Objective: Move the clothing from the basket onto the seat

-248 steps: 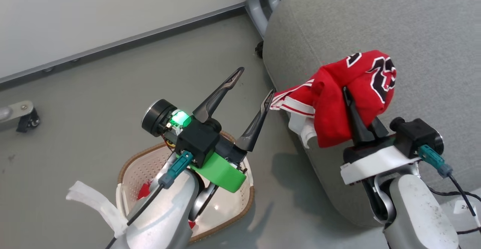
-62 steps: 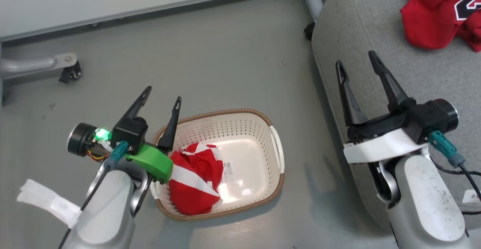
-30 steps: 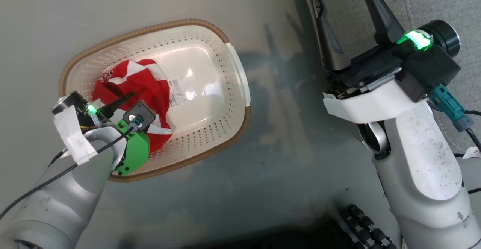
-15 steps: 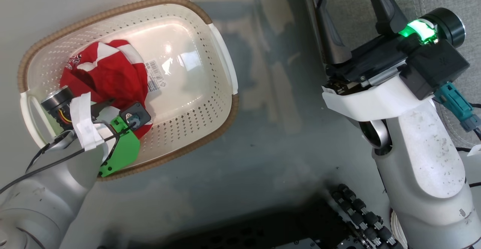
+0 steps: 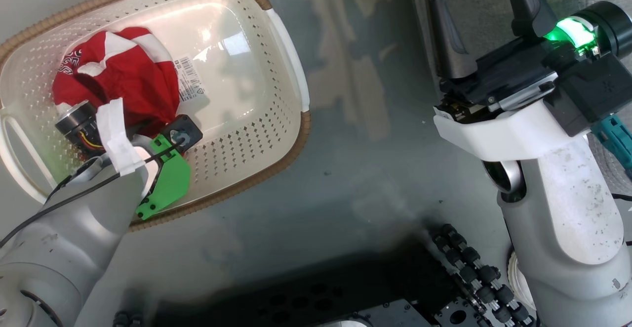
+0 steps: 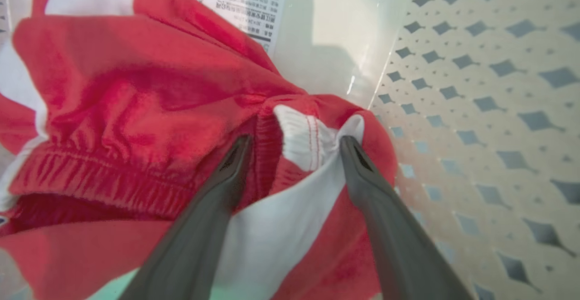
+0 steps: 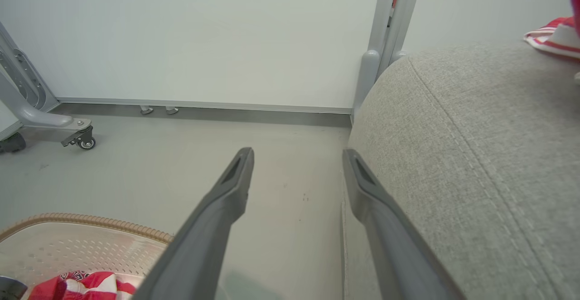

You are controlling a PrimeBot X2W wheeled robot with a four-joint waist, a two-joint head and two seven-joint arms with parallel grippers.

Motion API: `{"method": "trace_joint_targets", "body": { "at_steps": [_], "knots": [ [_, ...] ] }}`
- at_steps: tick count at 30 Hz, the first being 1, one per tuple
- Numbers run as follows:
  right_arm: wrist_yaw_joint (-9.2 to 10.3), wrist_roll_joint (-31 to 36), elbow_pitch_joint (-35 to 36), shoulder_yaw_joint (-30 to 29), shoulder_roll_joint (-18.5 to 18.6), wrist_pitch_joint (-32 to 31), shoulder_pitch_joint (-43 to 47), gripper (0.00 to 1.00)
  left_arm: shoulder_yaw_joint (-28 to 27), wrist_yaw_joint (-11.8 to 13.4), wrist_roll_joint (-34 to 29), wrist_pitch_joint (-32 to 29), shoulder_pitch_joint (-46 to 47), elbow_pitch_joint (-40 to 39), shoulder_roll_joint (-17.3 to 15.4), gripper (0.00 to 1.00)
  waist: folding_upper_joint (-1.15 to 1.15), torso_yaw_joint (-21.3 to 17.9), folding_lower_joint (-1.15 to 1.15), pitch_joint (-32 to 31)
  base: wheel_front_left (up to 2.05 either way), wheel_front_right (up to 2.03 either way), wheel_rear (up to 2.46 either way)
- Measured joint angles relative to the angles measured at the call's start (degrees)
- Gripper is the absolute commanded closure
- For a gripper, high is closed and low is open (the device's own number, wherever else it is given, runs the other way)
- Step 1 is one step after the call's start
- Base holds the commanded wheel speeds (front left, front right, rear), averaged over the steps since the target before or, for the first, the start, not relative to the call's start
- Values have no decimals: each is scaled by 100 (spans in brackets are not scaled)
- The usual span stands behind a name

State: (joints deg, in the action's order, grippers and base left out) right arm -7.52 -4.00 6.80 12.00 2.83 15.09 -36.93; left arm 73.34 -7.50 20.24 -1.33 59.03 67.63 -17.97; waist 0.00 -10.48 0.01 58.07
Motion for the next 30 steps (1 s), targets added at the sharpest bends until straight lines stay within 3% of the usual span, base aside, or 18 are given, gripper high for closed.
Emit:
{"method": "trace_joint_targets", "body": {
  "at_steps": [3,4,5,6,17,30],
  "knots": [
    [0,18,31,-22,0,0,13,0,5,0,71,-215,-7,-97,11,0,0,22,0,64,0,0,0],
    [0,29,40,-30,-1,0,16,0,5,0,52,-282,-16,-115,10,5,0,30,0,79,0,0,0],
    [0,48,53,-42,-1,0,18,0,4,0,92,-324,-25,-134,10,67,0,41,0,91,0,0,0],
    [0,49,60,-54,0,0,18,0,7,0,93,-343,-26,-149,10,100,0,50,0,97,0,0,0],
    [0,80,20,-109,-1,0,20,0,9,0,143,32,-8,-231,63,100,0,159,0,-48,0,0,0],
    [0,-3,-300,-218,-1,0,190,0,8,0,263,1035,-3,-247,502,100,0,287,0,-806,0,0,0]
  ]
}}
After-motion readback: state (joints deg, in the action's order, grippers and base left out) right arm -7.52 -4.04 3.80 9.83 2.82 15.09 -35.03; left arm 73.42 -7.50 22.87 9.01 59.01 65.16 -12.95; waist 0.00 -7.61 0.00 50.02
